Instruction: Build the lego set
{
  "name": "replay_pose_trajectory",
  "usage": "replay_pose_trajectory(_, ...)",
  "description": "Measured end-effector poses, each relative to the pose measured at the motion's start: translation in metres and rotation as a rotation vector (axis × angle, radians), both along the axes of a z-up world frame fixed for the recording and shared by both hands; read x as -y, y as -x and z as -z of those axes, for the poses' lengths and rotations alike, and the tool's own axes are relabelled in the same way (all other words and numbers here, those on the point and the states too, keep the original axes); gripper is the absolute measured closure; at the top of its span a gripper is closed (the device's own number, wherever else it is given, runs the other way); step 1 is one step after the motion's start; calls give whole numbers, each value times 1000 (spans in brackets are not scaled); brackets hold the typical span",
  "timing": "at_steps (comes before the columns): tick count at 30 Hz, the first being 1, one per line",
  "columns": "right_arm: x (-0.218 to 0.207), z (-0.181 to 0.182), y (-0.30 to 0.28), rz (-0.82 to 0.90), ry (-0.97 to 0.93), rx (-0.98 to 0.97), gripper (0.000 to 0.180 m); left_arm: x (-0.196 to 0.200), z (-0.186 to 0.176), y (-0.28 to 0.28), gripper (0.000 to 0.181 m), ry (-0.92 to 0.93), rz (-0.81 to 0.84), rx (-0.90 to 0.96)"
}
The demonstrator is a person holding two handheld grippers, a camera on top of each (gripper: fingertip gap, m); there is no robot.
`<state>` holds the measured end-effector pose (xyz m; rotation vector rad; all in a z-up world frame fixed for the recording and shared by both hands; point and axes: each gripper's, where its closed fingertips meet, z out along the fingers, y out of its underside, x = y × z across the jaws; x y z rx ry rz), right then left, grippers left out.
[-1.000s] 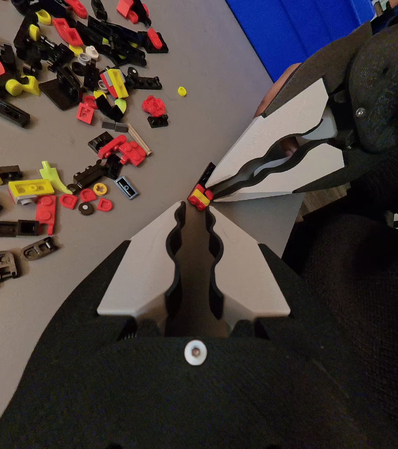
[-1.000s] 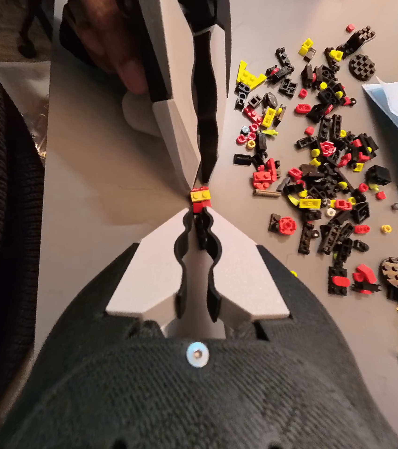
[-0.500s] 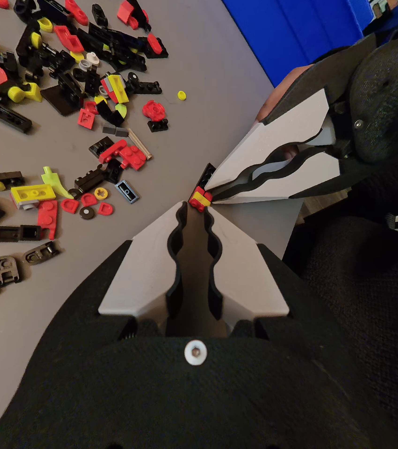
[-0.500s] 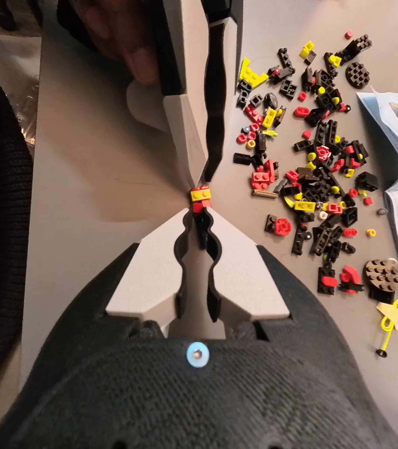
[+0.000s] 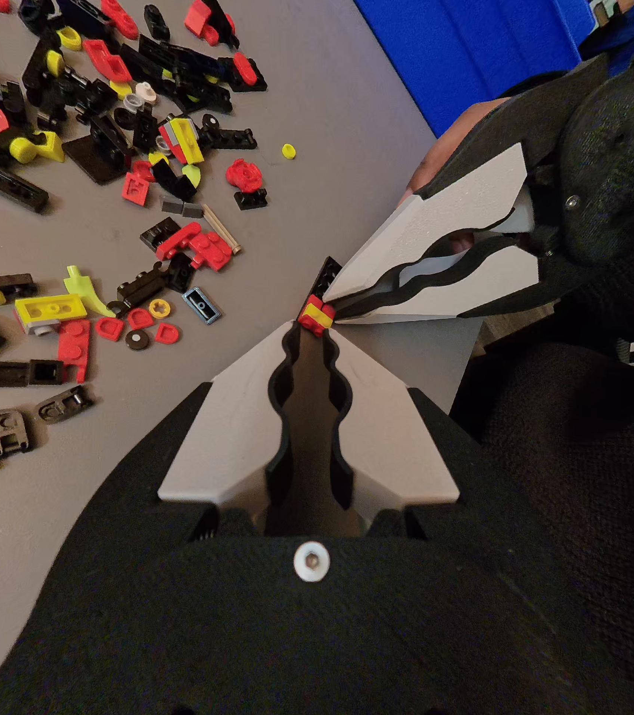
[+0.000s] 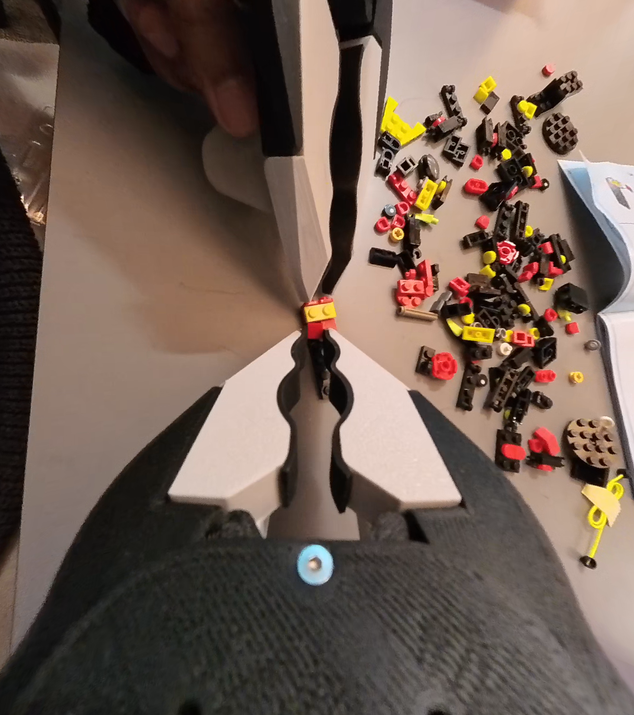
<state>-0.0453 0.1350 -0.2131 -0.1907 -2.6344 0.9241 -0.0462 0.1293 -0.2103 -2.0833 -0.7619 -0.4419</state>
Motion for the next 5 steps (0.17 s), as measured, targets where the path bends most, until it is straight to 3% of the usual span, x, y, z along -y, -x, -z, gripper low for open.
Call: replay_pose_trajectory(5,0,0,0,-1,-5,-6,174,0,0,0,172,3,1,-2)
